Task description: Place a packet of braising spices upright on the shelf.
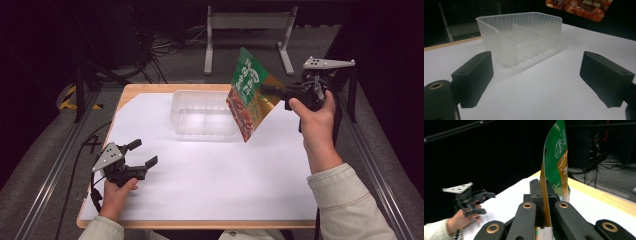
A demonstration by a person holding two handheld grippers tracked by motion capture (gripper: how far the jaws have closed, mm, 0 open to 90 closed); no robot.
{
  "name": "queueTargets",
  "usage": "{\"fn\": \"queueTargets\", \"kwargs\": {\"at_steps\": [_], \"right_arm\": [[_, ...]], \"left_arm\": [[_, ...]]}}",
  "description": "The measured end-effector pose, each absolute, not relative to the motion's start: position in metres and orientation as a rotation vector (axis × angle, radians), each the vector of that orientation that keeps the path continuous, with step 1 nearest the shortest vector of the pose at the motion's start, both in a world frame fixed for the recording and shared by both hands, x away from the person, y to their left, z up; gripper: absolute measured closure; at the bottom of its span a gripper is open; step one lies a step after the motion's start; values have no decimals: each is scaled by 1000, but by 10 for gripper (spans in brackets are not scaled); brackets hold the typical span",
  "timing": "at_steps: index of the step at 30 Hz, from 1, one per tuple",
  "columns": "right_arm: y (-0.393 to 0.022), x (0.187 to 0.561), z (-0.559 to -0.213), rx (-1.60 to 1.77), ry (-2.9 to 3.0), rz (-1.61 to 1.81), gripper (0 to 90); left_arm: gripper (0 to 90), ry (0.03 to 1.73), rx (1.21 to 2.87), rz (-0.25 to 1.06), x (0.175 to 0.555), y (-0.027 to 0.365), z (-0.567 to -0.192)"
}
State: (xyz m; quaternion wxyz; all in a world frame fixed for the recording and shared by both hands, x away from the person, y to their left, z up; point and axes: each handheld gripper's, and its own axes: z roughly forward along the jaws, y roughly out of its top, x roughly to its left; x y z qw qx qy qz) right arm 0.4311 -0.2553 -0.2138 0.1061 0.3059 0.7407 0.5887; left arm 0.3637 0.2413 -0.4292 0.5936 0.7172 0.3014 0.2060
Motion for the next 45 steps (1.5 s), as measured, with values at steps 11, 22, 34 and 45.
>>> {"fn": "queueTargets", "kwargs": {"at_steps": [11, 22, 34, 45], "right_arm": [[-240, 462, -209, 888, 2166, 1680, 900], [-220, 486, -208, 876, 2188, 1667, 900], [-208, 505, -216, 855, 2212, 1656, 900], [-202, 520, -232, 837, 2243, 1618, 900]], "left_arm": [[124, 706, 1670, 491, 361, 244, -430], [130, 734, 1661, 531, 344, 257, -430], [129, 781, 1647, 565, 327, 273, -432], [129, 810, 1645, 578, 317, 283, -433]]}}
